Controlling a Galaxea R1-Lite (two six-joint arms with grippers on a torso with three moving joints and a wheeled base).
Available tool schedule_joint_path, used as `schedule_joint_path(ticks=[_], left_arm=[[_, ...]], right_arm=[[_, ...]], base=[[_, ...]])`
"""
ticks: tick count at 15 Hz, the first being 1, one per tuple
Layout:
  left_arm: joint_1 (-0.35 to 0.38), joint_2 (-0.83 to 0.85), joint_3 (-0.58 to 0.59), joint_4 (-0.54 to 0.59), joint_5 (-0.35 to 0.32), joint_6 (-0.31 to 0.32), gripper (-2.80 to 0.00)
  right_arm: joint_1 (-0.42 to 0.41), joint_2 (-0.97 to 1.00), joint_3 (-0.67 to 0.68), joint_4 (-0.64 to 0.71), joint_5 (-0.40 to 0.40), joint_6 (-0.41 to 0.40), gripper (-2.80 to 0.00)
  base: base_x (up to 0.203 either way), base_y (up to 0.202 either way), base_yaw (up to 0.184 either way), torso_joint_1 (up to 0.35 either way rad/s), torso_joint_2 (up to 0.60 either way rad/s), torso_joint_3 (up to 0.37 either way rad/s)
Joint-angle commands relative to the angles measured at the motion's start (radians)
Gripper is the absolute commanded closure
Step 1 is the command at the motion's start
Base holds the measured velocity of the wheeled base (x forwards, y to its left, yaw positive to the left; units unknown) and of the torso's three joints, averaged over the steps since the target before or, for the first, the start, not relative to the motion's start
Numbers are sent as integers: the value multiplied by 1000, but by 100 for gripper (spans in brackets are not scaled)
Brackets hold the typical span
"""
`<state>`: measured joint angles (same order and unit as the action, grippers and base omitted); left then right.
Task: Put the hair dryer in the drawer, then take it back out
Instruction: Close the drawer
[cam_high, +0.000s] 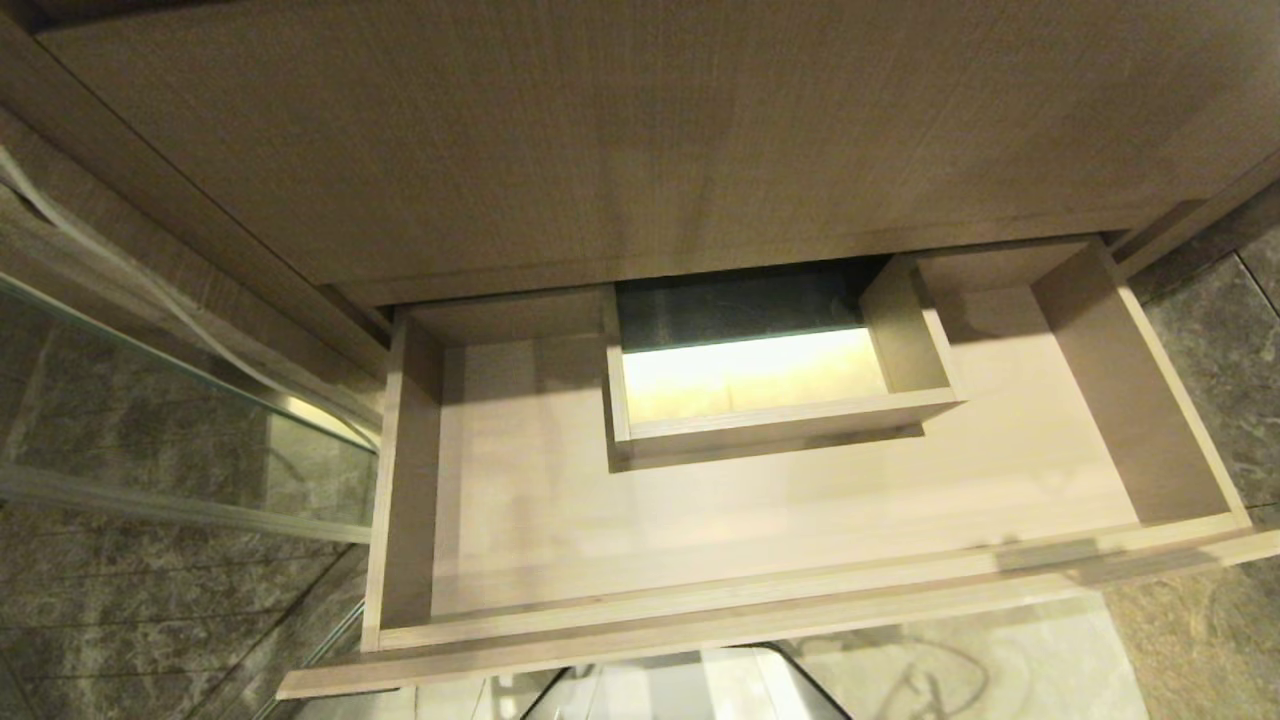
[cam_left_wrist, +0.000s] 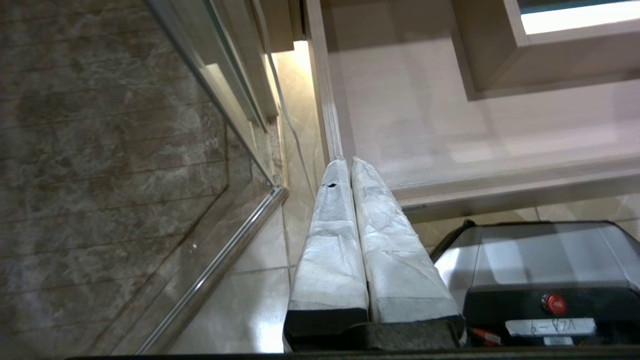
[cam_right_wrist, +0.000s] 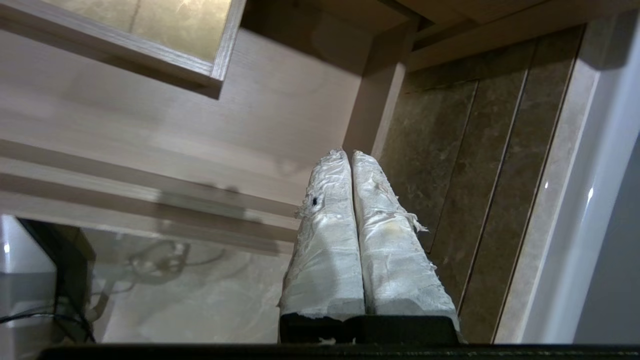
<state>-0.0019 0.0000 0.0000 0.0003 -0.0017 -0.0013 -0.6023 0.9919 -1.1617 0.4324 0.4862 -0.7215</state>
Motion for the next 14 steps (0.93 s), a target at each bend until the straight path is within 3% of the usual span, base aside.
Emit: schedule_joint_path(ticks=[1, 10, 14], left_arm=[[0, 0, 0, 1, 0, 0, 0], [0, 0, 0, 1, 0, 0, 0], [0, 0, 0, 1, 0, 0, 0]], right_arm=[[-1, 8, -1, 3, 3, -4, 0], [-1, 23, 11, 32, -9, -17, 0], [-10, 34, 64, 233, -33, -39, 0]], base=[[0, 0, 0, -83, 363, 352], [0, 0, 0, -30, 307, 283], [0, 0, 0, 91, 69, 182]])
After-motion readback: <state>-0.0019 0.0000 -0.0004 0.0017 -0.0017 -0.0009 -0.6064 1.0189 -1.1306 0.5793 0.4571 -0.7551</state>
